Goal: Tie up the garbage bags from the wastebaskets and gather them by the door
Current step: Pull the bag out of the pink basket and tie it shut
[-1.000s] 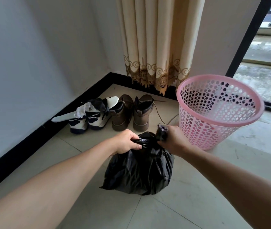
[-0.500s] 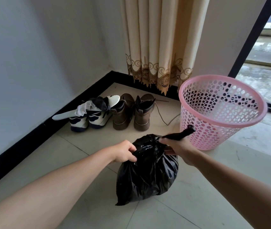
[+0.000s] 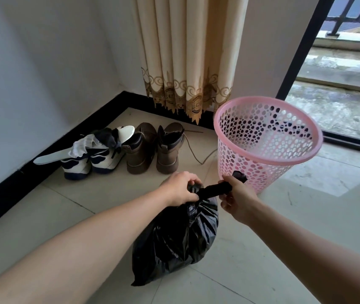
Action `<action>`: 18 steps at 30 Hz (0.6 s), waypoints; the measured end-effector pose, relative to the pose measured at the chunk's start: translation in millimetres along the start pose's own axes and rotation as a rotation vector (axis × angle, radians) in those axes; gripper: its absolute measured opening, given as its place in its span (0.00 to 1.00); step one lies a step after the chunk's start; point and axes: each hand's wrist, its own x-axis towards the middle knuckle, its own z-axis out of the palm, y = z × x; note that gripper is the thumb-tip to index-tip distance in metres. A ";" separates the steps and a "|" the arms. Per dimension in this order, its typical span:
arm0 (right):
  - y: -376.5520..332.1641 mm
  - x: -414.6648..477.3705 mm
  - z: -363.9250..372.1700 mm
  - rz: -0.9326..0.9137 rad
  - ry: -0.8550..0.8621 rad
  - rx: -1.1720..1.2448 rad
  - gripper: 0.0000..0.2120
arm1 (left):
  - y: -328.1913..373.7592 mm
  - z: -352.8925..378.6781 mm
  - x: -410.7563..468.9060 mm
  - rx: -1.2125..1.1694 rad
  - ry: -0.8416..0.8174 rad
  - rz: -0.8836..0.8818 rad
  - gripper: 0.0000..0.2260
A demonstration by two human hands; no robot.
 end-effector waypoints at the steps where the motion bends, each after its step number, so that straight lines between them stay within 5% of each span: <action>1: -0.2 -0.9 -1.2 -0.003 -0.009 0.019 0.08 | 3.9 6.1 3.1 0.075 -0.026 0.020 0.17; 6: -3.8 -3.1 -8.1 0.007 -0.066 0.081 0.11 | 5.7 20.1 3.6 0.357 -0.055 0.078 0.12; 11: -6.3 2.8 -8.6 0.007 -0.060 0.087 0.14 | 0.2 -0.6 3.8 0.077 0.127 -0.014 0.06; 14: -8.8 3.2 -4.5 0.003 -0.074 0.094 0.15 | -4.2 -11.1 -4.0 -0.147 -0.008 -0.095 0.02; 18: -8.7 3.6 -0.1 0.007 -0.101 0.084 0.15 | -6.5 -24.3 -14.5 -0.279 -0.093 -0.133 0.11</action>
